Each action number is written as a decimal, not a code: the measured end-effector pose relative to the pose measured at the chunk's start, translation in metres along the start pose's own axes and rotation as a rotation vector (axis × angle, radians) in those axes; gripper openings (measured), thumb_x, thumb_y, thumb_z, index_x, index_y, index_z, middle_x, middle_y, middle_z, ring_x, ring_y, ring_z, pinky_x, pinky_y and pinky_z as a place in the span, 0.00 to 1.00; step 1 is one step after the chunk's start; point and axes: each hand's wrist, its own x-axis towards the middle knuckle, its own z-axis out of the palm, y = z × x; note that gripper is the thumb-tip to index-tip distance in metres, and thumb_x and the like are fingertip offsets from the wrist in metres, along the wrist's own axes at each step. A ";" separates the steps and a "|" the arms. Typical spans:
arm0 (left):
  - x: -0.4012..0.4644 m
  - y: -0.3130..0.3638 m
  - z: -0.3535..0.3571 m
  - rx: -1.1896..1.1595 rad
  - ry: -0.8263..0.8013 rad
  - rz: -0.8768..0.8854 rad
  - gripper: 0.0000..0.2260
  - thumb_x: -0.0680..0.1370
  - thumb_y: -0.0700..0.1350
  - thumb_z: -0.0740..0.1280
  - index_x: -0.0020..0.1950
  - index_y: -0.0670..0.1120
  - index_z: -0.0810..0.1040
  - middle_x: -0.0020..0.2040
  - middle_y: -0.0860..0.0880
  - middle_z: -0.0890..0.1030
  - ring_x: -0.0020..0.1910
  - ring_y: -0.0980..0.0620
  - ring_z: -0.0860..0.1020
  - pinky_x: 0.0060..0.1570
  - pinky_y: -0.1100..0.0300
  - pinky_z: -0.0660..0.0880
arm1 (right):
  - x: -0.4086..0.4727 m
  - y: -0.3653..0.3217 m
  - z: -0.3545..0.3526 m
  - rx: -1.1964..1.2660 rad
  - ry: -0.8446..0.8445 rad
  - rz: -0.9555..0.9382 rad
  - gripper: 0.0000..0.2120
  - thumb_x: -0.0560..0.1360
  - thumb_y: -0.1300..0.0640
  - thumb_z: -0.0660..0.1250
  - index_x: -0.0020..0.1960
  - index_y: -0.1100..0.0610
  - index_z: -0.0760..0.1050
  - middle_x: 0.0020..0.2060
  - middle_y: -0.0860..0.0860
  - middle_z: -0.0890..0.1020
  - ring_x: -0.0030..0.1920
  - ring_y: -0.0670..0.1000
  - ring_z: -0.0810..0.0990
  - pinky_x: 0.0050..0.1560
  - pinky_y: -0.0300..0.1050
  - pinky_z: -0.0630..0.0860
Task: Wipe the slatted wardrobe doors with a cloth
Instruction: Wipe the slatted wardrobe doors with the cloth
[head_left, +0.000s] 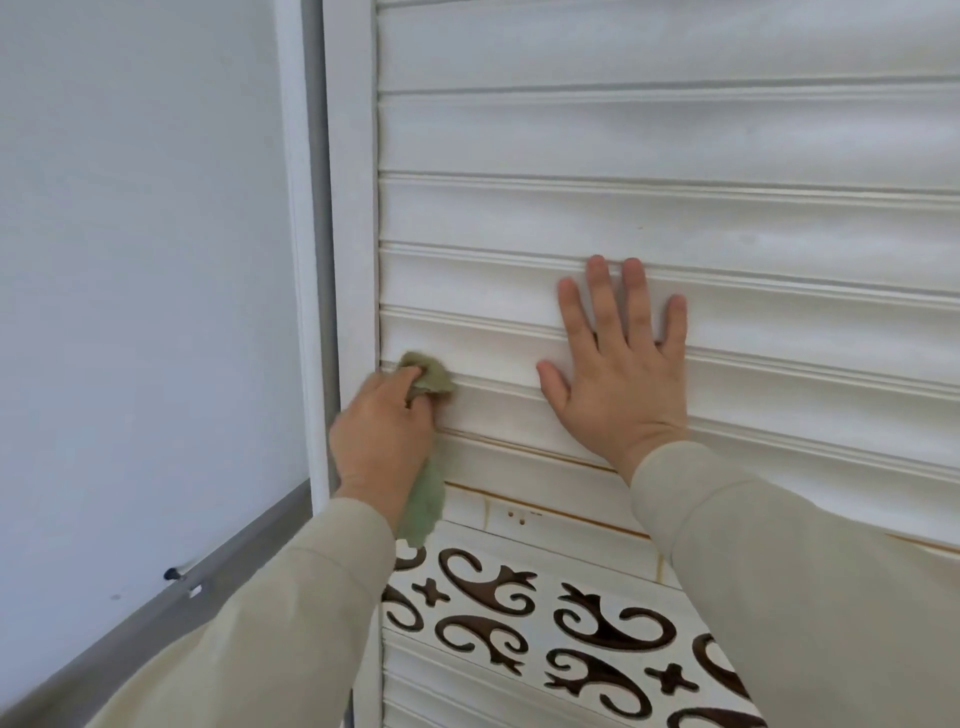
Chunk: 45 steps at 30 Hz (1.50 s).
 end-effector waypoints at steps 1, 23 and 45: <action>0.009 -0.013 -0.005 0.009 0.030 -0.101 0.15 0.80 0.47 0.61 0.64 0.55 0.79 0.52 0.49 0.79 0.46 0.45 0.77 0.46 0.54 0.73 | 0.000 0.000 0.002 -0.001 0.007 0.000 0.37 0.78 0.38 0.57 0.81 0.53 0.51 0.80 0.54 0.48 0.79 0.60 0.44 0.74 0.67 0.43; -0.010 0.035 -0.004 -0.309 -0.066 -0.155 0.14 0.80 0.43 0.61 0.60 0.57 0.81 0.48 0.57 0.80 0.48 0.51 0.79 0.48 0.59 0.74 | 0.004 0.006 0.001 -0.027 0.100 0.009 0.38 0.76 0.39 0.60 0.80 0.54 0.55 0.80 0.54 0.53 0.79 0.60 0.48 0.74 0.66 0.44; -0.072 0.057 0.035 -0.253 -0.441 -0.109 0.29 0.85 0.47 0.56 0.81 0.58 0.44 0.50 0.58 0.75 0.39 0.51 0.78 0.45 0.57 0.77 | 0.004 0.003 0.005 -0.032 0.104 0.016 0.38 0.77 0.39 0.58 0.81 0.54 0.52 0.80 0.55 0.51 0.79 0.62 0.48 0.74 0.67 0.43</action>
